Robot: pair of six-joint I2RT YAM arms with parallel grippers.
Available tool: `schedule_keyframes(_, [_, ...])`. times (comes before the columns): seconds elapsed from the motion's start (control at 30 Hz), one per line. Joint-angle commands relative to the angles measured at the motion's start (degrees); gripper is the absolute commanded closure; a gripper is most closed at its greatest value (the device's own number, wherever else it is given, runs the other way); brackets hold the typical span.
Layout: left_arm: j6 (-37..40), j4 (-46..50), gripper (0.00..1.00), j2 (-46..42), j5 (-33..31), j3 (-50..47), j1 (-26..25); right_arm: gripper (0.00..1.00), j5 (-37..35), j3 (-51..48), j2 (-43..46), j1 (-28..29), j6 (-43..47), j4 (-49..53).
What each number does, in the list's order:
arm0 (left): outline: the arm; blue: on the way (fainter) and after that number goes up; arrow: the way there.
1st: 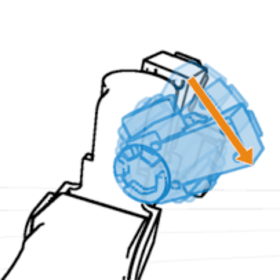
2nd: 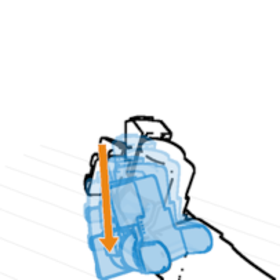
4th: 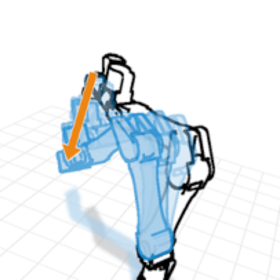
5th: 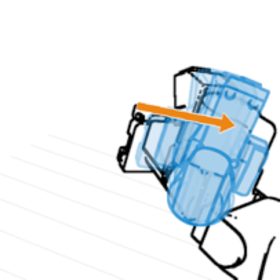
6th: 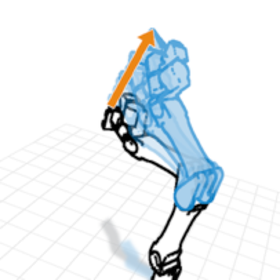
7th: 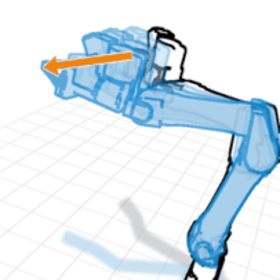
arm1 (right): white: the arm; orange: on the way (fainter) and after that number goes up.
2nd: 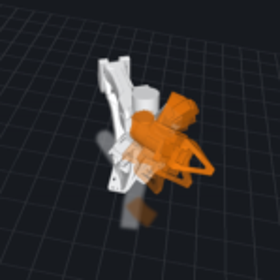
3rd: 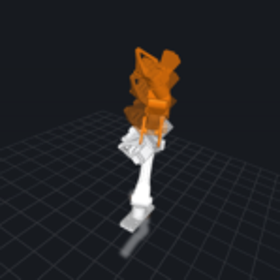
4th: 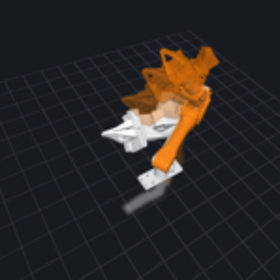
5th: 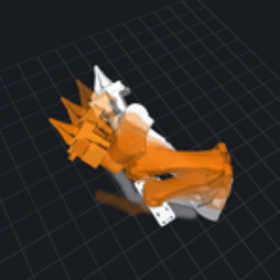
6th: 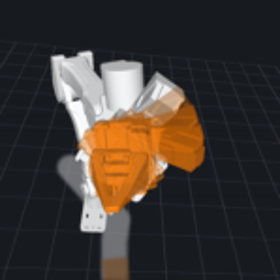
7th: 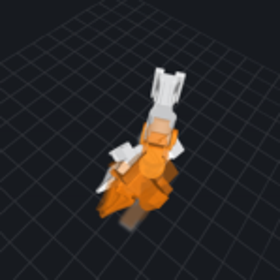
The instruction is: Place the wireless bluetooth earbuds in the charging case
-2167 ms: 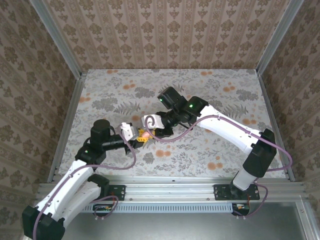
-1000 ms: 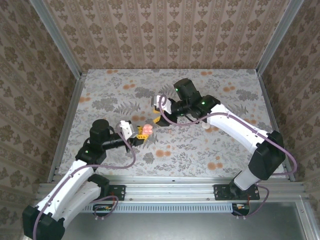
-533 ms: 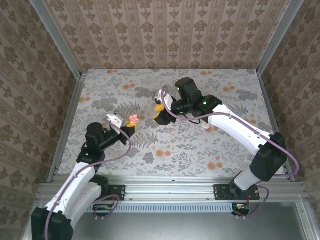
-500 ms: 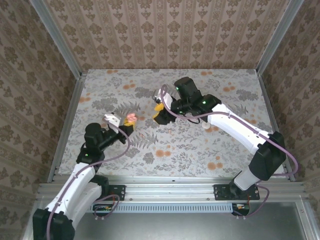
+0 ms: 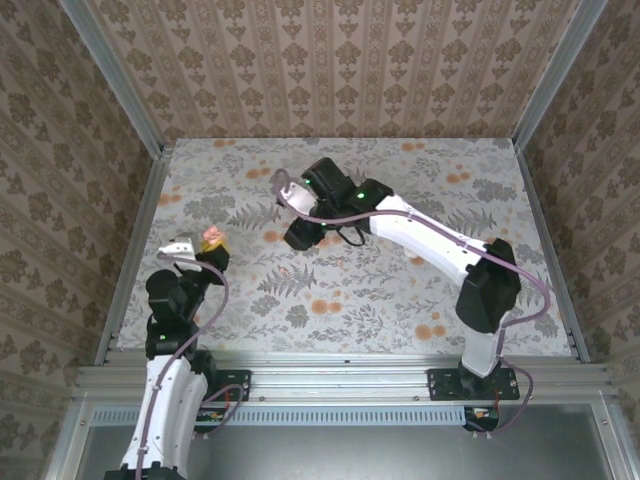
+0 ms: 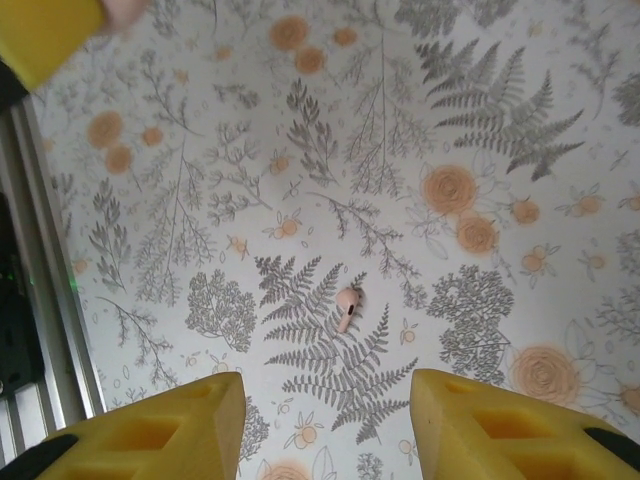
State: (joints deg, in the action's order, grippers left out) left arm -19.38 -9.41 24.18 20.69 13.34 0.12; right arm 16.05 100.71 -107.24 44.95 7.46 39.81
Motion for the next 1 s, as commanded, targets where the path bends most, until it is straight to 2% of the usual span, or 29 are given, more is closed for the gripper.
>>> schedule_keyframes(0.0, [-2.6, 4.4, 0.93, -0.6, -2.0, 0.4, 1.7, 0.52, -4.5, 6.1, -5.3, 1.9, 0.4, 8.0])
schedule_keyframes(0.23, [-3.4, 7.5, 0.93, 0.5, -2.4, 1.2, 4.4, 0.56, -8.1, 20.0, -17.5, 4.6, -7.3, 17.8])
schedule_keyframes(0.53, [-2.8, 8.4, 0.93, 0.6, -2.6, 1.6, 5.6, 0.58, -14.0, 32.7, -30.4, 6.1, -18.5, 26.4])
schedule_keyframes(0.73, [-2.7, 8.2, 0.93, 0.6, -2.4, 1.5, 6.1, 0.58, -15.4, 37.7, -36.1, 6.2, -19.1, 27.9])
schedule_keyframes(0.97, [-2.7, 8.1, 0.93, 0.6, -2.4, 1.3, 6.1, 0.58, -15.0, 38.5, -39.5, 6.2, -18.9, 27.7])
